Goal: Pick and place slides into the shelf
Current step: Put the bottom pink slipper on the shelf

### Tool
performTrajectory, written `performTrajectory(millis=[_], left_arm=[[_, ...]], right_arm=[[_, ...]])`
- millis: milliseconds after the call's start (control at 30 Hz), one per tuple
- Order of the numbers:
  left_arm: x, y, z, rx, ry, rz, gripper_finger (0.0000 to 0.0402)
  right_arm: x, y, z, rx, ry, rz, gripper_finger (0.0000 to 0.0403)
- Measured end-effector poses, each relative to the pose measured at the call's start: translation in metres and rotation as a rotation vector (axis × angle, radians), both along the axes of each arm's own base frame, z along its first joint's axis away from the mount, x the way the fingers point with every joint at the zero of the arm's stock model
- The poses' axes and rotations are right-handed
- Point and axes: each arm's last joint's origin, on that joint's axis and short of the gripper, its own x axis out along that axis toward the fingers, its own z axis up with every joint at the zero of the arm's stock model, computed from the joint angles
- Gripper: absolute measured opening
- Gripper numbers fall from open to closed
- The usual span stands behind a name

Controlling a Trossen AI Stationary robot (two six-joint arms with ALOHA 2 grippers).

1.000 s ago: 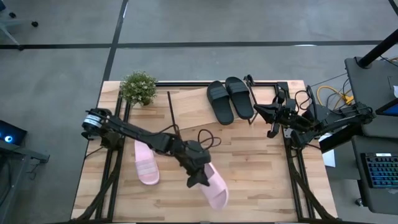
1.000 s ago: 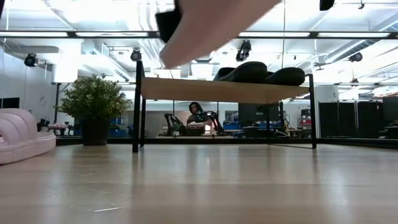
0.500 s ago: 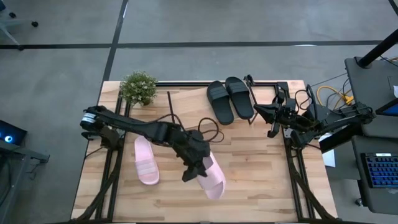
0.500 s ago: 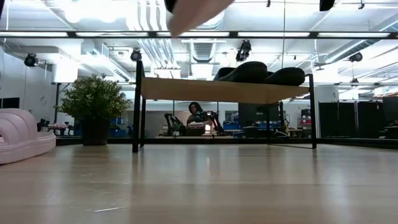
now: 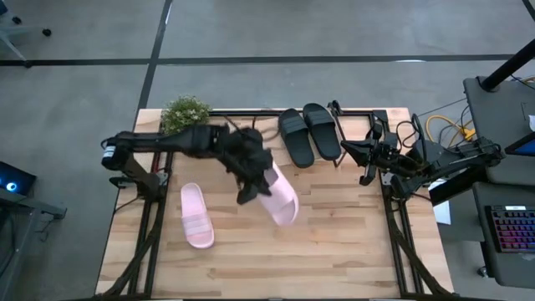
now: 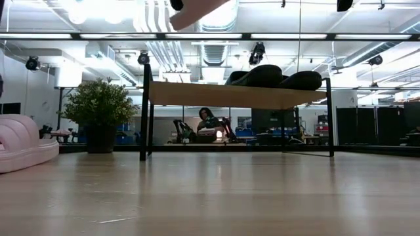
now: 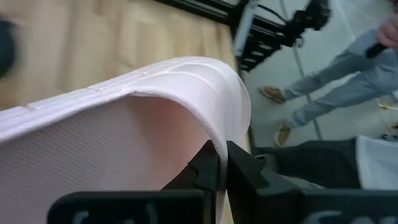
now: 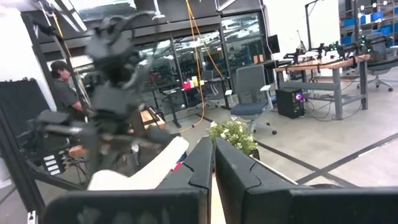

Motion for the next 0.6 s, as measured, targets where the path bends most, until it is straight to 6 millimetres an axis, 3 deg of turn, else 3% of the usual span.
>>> performTrajectory(millis=[267,600], left_arm=[[-0.014,0.045,0.017,0.092,0.001,0.054,0.0],[-0.025,0.089,0.018,0.204,-0.007,0.084,0.0]], right_arm=[[0.0,0.0,0.0,0.0,0.0,0.0,0.0008],[0.0,0.0,0.0,-0.001,0.002,0.0,0.0008]])
